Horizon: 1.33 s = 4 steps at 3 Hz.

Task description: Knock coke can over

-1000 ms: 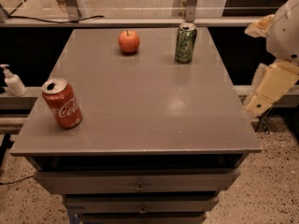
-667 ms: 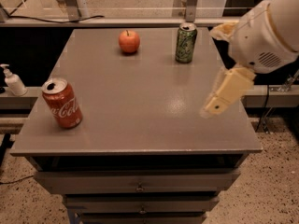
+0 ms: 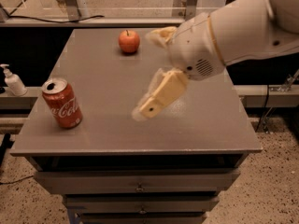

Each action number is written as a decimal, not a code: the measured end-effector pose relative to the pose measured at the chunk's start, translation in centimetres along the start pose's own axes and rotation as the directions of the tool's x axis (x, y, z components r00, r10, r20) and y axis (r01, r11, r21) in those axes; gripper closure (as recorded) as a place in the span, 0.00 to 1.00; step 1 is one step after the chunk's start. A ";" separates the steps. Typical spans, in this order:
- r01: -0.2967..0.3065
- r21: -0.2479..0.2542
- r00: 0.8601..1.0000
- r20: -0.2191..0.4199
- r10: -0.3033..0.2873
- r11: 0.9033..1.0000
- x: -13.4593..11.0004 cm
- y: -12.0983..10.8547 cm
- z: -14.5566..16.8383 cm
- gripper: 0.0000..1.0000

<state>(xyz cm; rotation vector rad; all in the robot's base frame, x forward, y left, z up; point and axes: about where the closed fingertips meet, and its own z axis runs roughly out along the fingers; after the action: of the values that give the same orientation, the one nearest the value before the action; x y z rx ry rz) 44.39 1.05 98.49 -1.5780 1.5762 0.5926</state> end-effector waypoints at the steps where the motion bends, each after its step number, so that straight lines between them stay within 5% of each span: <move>1: -0.037 -0.060 0.994 0.104 0.043 0.998 -3.3 1.6 1.0 0.00; 2: -0.055 -0.077 0.988 0.137 0.065 0.996 -2.0 1.6 1.9 0.00; 4: -0.039 -0.050 0.967 0.250 0.051 0.998 -1.2 2.1 10.6 0.00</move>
Offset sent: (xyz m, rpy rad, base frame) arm -0.0045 0.0248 -0.0271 0.1952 0.1231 0.0693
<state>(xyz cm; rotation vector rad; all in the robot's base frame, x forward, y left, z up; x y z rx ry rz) 44.49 10.42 93.08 -1.4390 1.4189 0.8242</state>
